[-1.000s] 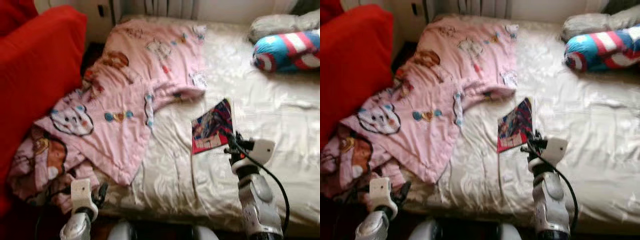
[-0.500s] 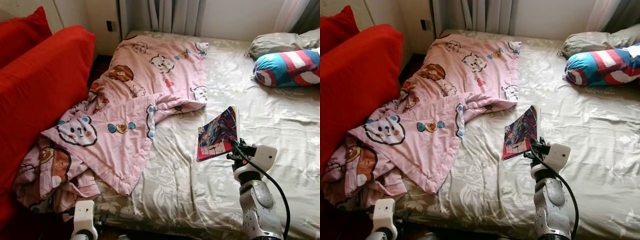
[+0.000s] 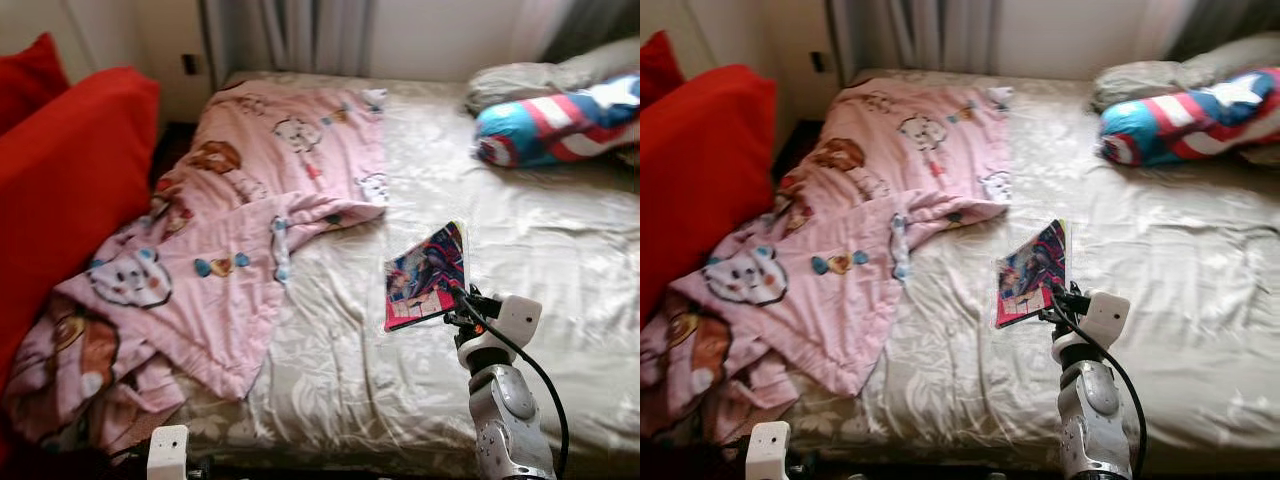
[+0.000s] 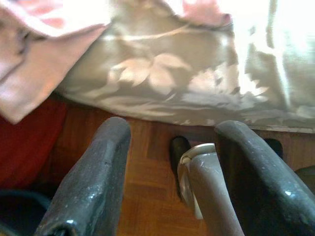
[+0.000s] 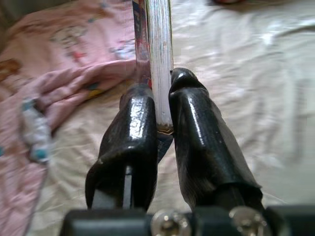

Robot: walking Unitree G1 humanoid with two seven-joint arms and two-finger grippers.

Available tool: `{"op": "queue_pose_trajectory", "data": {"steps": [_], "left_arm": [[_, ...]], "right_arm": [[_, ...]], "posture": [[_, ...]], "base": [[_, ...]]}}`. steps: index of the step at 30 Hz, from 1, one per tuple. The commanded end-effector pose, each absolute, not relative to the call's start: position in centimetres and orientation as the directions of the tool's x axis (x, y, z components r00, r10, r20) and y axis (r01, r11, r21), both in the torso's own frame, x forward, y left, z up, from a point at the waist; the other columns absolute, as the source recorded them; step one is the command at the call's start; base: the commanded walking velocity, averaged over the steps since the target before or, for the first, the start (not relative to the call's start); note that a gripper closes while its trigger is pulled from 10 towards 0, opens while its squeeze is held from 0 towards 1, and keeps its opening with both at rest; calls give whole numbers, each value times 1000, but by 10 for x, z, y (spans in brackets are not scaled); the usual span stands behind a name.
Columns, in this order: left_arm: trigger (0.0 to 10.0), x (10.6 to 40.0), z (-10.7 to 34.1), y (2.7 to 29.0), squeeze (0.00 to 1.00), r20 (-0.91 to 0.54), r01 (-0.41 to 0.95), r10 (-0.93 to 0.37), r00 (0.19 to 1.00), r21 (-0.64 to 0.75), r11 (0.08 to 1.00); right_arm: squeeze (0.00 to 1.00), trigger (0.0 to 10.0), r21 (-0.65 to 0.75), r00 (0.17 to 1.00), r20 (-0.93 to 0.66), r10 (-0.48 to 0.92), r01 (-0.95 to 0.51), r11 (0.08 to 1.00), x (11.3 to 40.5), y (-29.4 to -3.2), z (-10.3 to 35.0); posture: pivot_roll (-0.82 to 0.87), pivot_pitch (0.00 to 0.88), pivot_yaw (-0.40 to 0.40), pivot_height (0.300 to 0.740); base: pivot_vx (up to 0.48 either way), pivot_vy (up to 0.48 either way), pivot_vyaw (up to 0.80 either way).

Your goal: Clean up the room

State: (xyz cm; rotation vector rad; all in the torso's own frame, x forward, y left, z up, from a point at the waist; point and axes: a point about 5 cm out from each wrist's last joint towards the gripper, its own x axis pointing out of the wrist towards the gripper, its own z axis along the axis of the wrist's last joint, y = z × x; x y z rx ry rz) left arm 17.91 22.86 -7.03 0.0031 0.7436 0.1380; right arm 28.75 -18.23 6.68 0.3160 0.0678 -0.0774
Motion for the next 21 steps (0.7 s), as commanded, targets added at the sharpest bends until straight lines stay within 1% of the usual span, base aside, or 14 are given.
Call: {"op": "queue_pose_trajectory", "data": {"steps": [1, 5, 8, 21], "left_arm": [[10000, 171, -75, 227, 0, -698, -111, 123, 705, 63, 992], [10000, 170, -76, 227, 0, -700, -111, 125, 703, 66, 992], [10000, 169, -76, 227, 0, -702, -105, 124, 702, 70, 992], [10000, 166, -78, 227, 0, -709, -97, 124, 694, 78, 992]], "right_arm": [[0, 10000, 312, 995, -75, -67, 87, 946, 286, -182, 67], [0, 10000, 318, 996, -67, -66, 84, 944, 287, -181, 68], [0, 10000, 312, 996, -57, -71, 86, 946, 286, -182, 69], [0, 10000, 300, 994, -71, -79, 97, 949, 287, -184, 68]], "posture": [[48, 169, -77, 718], [47, 173, -77, 718], [45, 175, -77, 718], [47, 178, -78, 718]], "base": [[0, 0, -775], [0, 0, -772], [0, 0, 0], [0, -366, 0]]}}
